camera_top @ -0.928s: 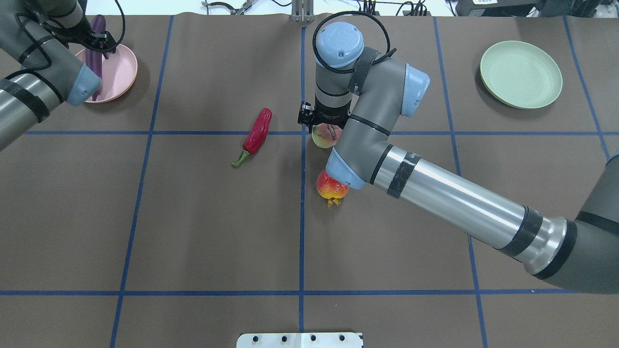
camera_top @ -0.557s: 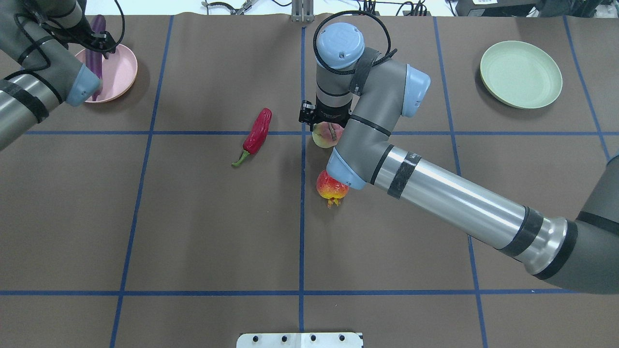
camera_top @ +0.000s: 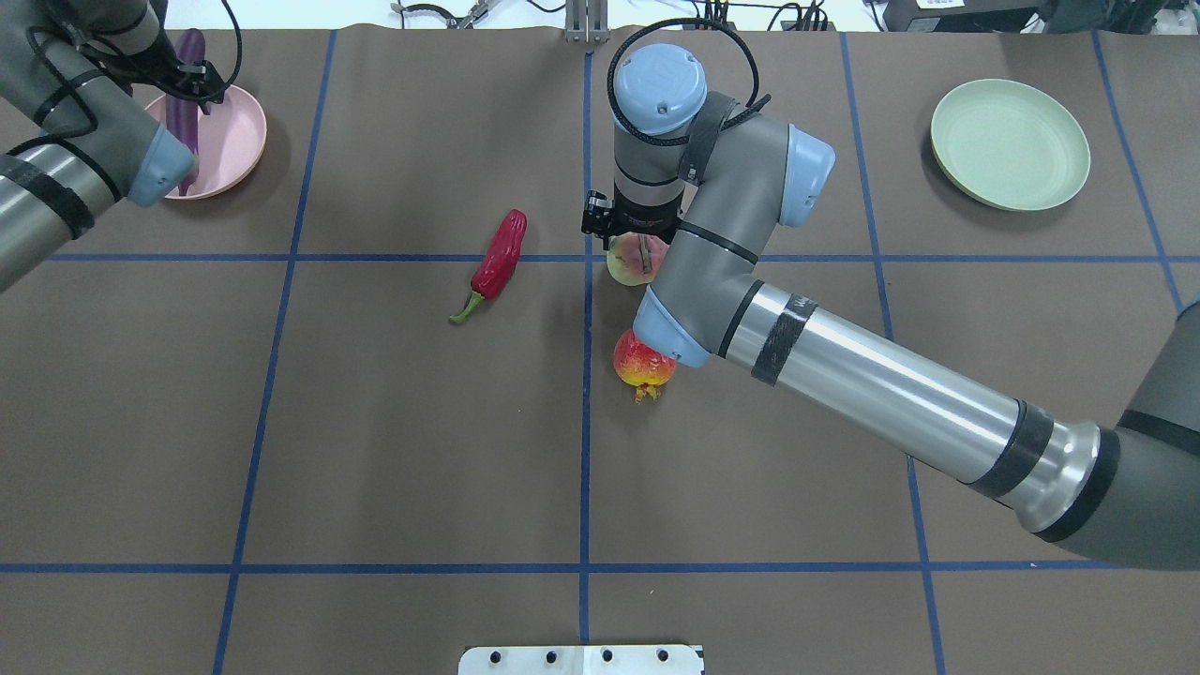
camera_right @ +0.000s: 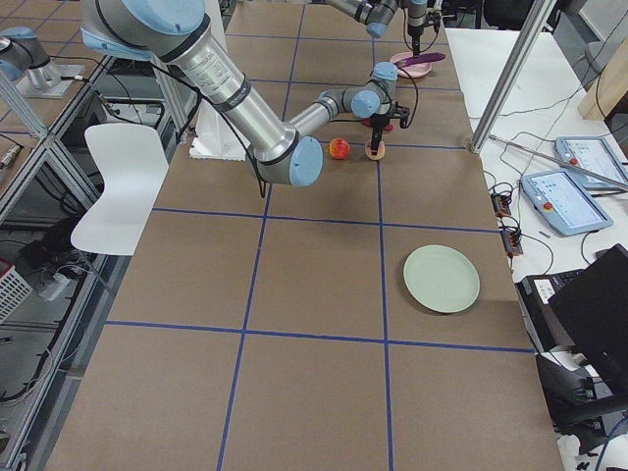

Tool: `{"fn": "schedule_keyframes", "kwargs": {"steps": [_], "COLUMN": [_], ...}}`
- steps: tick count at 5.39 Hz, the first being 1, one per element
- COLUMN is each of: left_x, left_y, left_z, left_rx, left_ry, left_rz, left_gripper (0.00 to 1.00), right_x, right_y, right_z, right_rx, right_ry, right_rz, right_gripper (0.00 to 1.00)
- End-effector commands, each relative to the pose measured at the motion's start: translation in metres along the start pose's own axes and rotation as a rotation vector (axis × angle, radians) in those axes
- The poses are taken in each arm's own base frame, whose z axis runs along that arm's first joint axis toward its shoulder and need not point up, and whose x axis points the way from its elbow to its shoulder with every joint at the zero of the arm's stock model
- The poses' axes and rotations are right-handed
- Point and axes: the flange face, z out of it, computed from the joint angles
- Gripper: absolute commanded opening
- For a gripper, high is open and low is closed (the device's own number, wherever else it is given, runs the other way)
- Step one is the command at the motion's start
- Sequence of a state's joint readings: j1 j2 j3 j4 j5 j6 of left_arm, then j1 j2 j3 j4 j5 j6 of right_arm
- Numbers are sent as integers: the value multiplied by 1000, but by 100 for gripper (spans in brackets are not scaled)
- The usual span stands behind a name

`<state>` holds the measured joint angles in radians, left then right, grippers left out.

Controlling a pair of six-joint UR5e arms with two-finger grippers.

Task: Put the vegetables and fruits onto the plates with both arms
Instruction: 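Release the eggplant on the pink plate while the right gripper grasps the peach, then lift the peach toward the green plate while the left gripper reaches for the chili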

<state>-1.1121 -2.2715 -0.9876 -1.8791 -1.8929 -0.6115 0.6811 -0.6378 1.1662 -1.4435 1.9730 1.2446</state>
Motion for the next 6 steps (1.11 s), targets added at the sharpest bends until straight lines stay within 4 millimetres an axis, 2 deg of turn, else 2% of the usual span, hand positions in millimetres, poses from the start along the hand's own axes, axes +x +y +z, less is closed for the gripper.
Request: {"fn": "schedule_keyframes", "kwargs": {"steps": [1,2,3,4,5,6], "left_x": [2,3,6,19,49,81], "left_y": [-1,-1,-3,-8,-3,10], "left_z": [-4,-5,-9,-29,-68,-99], "left_rx": [6,8,12,41,30,-57], "left_ry": [4,5,9,37,158,332], "left_rz": [0,1,-6,3,-19,-64], "left_gripper": [100,100,100,100,100,100], "right_x": [-1,-2,-4,-5,3,18], "right_y": [0,0,-2,-14,-33,-52], "right_z": [-1,-1,-10,-34,-70,-92], "right_rx": [1,1,8,31,47,61], "right_ry": [-1,-2,-15,-46,-89,-109], "right_rz": [-1,0,-7,8,24,47], "right_gripper": [76,51,15,0,0,0]}}
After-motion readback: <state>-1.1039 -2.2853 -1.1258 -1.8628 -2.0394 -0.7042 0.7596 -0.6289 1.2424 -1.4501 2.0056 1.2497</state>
